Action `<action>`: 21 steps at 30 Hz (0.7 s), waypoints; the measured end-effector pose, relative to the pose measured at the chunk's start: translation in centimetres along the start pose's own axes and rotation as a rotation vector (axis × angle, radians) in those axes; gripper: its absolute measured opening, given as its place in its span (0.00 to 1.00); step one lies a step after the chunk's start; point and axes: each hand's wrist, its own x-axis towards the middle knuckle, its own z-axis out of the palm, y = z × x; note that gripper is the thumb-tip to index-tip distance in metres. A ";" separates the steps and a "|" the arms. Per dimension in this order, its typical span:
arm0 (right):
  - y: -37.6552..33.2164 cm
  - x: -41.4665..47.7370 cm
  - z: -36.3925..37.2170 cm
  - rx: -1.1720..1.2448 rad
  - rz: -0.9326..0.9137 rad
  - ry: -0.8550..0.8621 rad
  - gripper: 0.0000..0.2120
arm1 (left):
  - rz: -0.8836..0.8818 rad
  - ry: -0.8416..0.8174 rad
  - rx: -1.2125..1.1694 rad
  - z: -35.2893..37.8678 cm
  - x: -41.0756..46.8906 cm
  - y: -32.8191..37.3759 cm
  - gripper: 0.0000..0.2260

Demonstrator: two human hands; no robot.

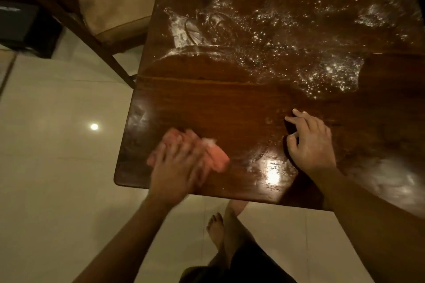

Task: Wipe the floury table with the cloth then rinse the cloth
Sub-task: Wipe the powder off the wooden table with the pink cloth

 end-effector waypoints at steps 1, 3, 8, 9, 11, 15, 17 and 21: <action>0.0 0.1 0.1 0.000 -0.002 0.004 0.22 | -0.148 0.053 -0.025 -0.5 1.5 -1.9 0.25; 0.0 0.2 0.4 -0.001 -0.011 0.021 0.22 | -0.471 0.127 -0.153 -1.4 4.1 -5.5 0.28; 0.0 0.1 0.8 -0.005 -0.029 0.042 0.22 | -0.686 0.177 -0.215 -0.4 4.5 -3.1 0.30; 0.0 0.0 0.8 -0.005 -0.028 0.041 0.23 | -0.593 0.167 -0.177 0.2 3.2 -1.3 0.29; -0.2 -0.1 0.9 -0.004 -0.025 0.040 0.23 | -0.388 0.131 -0.130 1.6 -0.6 2.5 0.29; -0.7 0.0 0.9 -0.016 -0.030 0.016 0.23 | -0.109 -0.013 -0.066 2.9 -5.3 5.2 0.28; -0.7 -0.2 0.9 -0.027 -0.027 -0.002 0.23 | -0.051 -0.047 -0.040 2.2 -3.5 2.7 0.26; -0.8 -0.2 1.1 0.022 -0.037 -0.013 0.22 | -0.545 0.105 -0.197 0.5 3.3 0.5 0.26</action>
